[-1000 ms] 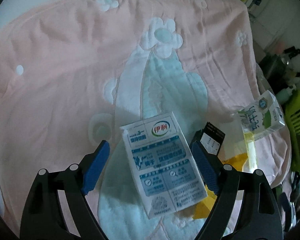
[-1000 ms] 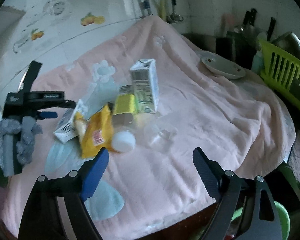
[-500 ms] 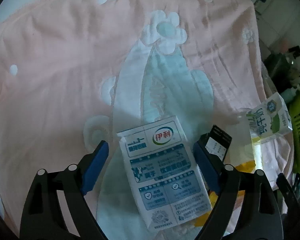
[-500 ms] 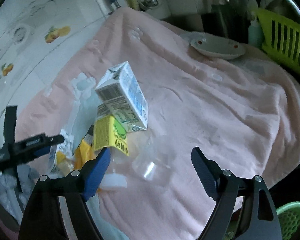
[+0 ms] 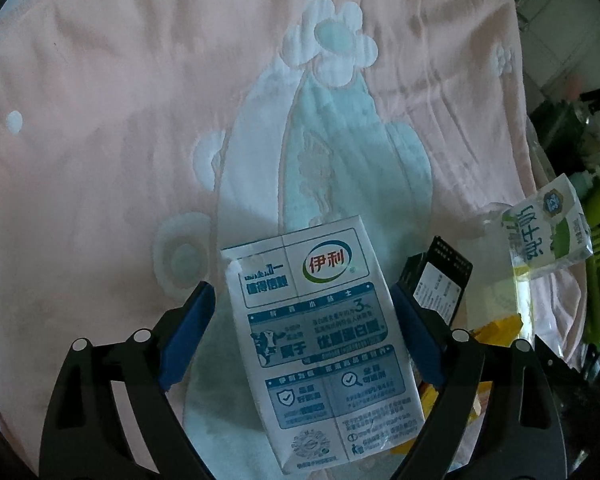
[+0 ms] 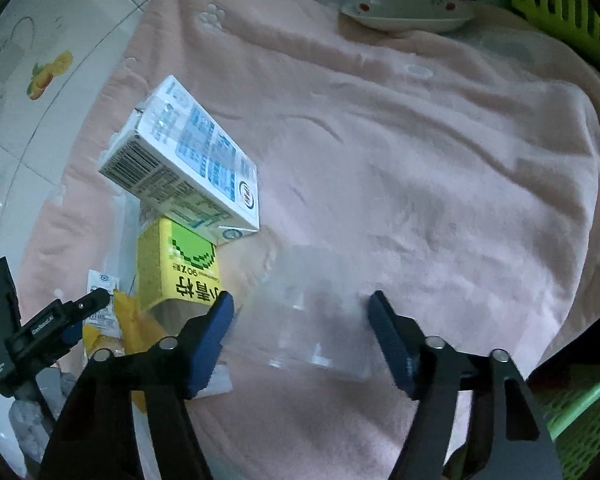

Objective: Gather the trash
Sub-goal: 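Drop the clear plastic cup into the basket with the right gripper while the left lifts the carton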

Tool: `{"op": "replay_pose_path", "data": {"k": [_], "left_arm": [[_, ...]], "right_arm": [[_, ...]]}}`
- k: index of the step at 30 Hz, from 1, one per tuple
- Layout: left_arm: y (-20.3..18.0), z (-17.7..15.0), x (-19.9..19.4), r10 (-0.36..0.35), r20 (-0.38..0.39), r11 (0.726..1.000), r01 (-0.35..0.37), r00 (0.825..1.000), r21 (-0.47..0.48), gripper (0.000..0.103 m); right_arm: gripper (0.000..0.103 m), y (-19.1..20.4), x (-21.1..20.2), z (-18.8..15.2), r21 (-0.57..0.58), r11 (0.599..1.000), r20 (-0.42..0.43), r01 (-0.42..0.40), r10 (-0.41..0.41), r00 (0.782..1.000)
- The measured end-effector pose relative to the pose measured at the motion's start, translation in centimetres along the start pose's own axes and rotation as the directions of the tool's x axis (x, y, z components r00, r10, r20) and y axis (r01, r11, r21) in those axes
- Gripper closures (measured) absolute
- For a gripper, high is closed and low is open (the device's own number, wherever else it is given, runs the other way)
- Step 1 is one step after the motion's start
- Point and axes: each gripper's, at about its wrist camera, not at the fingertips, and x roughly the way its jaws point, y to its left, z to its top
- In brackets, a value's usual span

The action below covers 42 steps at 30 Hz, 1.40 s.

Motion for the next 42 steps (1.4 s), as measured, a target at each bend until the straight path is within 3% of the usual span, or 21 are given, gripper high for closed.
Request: {"op": "replay_pose_path", "data": {"k": [2, 5, 22, 30, 42], "left_arm": [[0.0, -0.1, 0.0, -0.025, -0.004, 1.0, 0.025, 1.0, -0.003, 0.029], [0.1, -0.5, -0.4, -0.04, -0.003, 0.999, 0.04, 0.999, -0.007, 0.035], [-0.7, -5.0, -8.6, -0.141, 0.113, 0.984, 0.127, 0.983, 0.125, 0.036], [-3.0, -9.4, -12.1, -0.242, 0.127, 0.95, 0.209, 0.962, 0.23, 0.036], [-10.2, -16.9, -12.7, -0.362, 0.027, 0.866, 0.326, 0.932, 0.38, 0.036]], "right_arm": [[0.043, -0.1, -0.1, -0.2, -0.002, 1.0, 0.004, -0.01, 0.01, 1.0], [0.043, -0.3, -0.5, -0.7, -0.01, 1.0, 0.024, -0.016, 0.016, 1.0], [0.043, -0.5, -7.2, -6.4, -0.081, 0.995, 0.115, -0.065, 0.074, 0.991], [0.043, -4.1, -11.6, -10.7, -0.066, 0.997, 0.157, -0.045, 0.055, 0.986], [0.042, -12.7, -16.7, -17.0, -0.016, 0.99, 0.197, 0.138, -0.132, 0.971]]}}
